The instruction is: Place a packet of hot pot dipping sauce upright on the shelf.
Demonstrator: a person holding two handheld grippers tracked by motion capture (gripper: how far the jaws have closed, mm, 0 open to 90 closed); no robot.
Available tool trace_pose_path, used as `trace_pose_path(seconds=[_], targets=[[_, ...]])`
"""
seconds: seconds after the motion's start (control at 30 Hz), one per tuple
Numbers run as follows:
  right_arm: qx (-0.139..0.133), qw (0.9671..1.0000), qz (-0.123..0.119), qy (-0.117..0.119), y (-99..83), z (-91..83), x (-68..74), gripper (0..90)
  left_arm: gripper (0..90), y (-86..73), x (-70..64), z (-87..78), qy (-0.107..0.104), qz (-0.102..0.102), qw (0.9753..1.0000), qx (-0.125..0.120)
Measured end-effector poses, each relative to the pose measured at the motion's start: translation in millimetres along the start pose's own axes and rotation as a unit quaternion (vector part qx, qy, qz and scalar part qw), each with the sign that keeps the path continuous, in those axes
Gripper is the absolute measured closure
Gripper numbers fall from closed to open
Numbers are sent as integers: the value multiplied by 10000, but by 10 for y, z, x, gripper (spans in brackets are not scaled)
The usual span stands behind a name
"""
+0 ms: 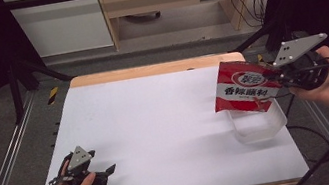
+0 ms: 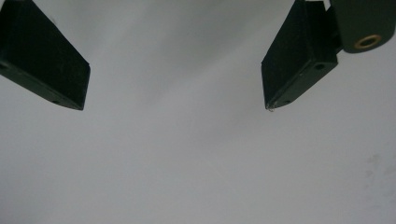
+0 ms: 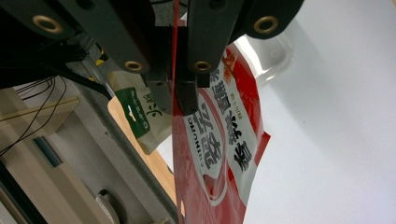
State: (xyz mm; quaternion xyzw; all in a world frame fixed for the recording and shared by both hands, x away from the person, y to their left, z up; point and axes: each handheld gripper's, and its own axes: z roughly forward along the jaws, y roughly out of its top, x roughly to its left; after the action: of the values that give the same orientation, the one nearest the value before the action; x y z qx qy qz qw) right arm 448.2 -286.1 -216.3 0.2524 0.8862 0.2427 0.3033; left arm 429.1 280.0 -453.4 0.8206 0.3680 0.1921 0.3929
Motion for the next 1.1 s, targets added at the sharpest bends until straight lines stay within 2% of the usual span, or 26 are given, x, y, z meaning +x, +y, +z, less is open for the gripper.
trace_pose_path(seconds=[0.47, 1.1], targets=[[254, 9996, 117, 57, -206, 105, -10, 900, 80, -1, -3, 3, -7, 14, 10000, 11], [435, 9984, 352, 55, -421, 205, -87, 900, 80, 0, -14, 9, -22, 26, 10000, 23]])
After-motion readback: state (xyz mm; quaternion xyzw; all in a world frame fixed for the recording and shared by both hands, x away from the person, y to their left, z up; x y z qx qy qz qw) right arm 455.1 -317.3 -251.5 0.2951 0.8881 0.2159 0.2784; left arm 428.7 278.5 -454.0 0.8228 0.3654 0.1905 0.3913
